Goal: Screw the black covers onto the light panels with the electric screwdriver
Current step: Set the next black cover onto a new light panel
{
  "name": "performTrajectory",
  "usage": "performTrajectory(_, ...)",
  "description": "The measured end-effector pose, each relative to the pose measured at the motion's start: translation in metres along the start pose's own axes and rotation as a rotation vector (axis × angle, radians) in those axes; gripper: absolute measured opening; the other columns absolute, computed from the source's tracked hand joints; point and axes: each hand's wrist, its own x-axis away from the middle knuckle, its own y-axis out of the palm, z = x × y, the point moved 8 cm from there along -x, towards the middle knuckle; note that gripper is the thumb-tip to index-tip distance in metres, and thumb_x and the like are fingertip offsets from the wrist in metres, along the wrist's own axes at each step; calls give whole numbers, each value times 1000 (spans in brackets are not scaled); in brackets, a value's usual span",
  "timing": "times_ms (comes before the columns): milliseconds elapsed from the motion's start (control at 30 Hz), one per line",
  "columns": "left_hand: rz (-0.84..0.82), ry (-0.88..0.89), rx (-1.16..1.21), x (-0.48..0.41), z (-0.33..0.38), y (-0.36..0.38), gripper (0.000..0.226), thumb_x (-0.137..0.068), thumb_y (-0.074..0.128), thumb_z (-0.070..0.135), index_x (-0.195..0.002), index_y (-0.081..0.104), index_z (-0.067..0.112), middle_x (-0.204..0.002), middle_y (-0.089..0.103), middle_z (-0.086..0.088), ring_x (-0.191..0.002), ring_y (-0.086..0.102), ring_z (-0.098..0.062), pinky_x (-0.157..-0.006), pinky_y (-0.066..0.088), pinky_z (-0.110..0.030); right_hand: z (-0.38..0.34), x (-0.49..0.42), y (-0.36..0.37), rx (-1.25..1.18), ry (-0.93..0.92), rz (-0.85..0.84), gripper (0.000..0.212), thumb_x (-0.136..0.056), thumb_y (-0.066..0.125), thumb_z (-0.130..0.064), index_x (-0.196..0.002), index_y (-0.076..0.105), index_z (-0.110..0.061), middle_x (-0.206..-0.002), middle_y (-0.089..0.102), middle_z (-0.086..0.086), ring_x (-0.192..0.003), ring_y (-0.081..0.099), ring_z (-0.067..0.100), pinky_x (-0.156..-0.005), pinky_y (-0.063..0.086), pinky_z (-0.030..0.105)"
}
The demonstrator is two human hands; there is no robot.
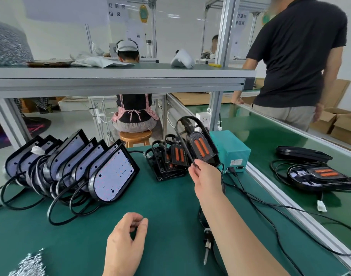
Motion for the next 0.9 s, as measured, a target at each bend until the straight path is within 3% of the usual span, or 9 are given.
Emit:
performTrajectory(67, -22, -55, 89, 0, -4, -1, 17, -94, 64, 25, -79, 66, 32, -83, 69, 22, -83, 61, 2, -72, 42, -5, 6, 8, -4, 9, -11, -58, 20, -96, 64, 2, -114, 68, 9, -101, 70, 18, -97, 71, 23, -95, 59, 35)
performTrajectory(167, -19, -184, 348, -1, -14, -5, 30, -103, 45, 37, -87, 70, 32, -88, 75, 5, -84, 64, -8, -81, 47, -25, 16, 21, -18, 121, -102, -77, 6, -94, 65, 1, -96, 67, 6, -99, 71, 19, -81, 75, 21, -73, 62, 25)
performTrajectory(267, 43, -287, 669, -4, -22, -11, 58, -96, 36, 53, -100, 69, 5, -90, 74, -17, -88, 65, -27, -80, 47, -37, 31, 35, -22, 316, -206, -111, 11, -97, 59, 3, -87, 60, -1, -89, 65, 13, -64, 71, 14, -60, 57, 22)
performTrajectory(367, 34, -334, 837, -4, -27, -17, 76, -87, 32, 65, -108, 64, -1, -96, 71, -20, -93, 63, -28, -80, 45, -37, 46, 49, -19, 533, -296, -170, 16, -98, 53, 3, -90, 58, -10, -89, 66, 11, -60, 65, 11, -56, 50, 26)
performTrajectory(467, 34, -392, 948, -4, -35, -26, 79, -89, 34, 69, -114, 63, -1, -94, 65, -14, -87, 57, -25, -81, 42, -37, 58, 59, -13, 713, -345, -222, 32, -99, 45, 1, -103, 49, -30, -102, 65, -2, -69, 65, 17, -62, 49, 31)
performTrajectory(567, -49, -385, 834, 0, -31, -23, 47, -93, 55, 55, -104, 66, 10, -89, 64, -8, -78, 54, -23, -78, 43, -39, 72, 65, -5, 846, -357, -248, 34, -103, 42, -5, -112, 42, -38, -109, 61, -11, -83, 67, 19, -68, 49, 29)
performTrajectory(667, -117, -252, 420, 5, -22, -15, 13, -93, 65, 36, -105, 67, 30, -92, 74, 5, -84, 68, -17, -81, 53, -36, 83, 66, -3, 754, -324, -194, 25, -105, 49, -16, -124, 42, -31, -112, 59, -9, -96, 62, 11, -79, 44, 26)
performTrajectory(733, -63, -238, 349, 6, -19, -17, 8, -96, 62, 29, -102, 65, 34, -91, 74, 11, -82, 68, -6, -76, 51, -30, 98, 66, -1, 757, -264, -221, 20, -105, 50, -19, -124, 45, -26, -106, 58, -12, -99, 59, 10, -85, 42, 27)
performTrajectory(900, 31, -220, 246, 1, -8, -36, 10, -97, 56, 37, -92, 65, 39, -91, 69, 14, -87, 62, 0, -76, 44, -22, 109, 74, -1, 880, -386, -255, 16, -106, 44, -12, -108, 57, -22, -96, 65, -10, -88, 61, 12, -66, 41, 17)
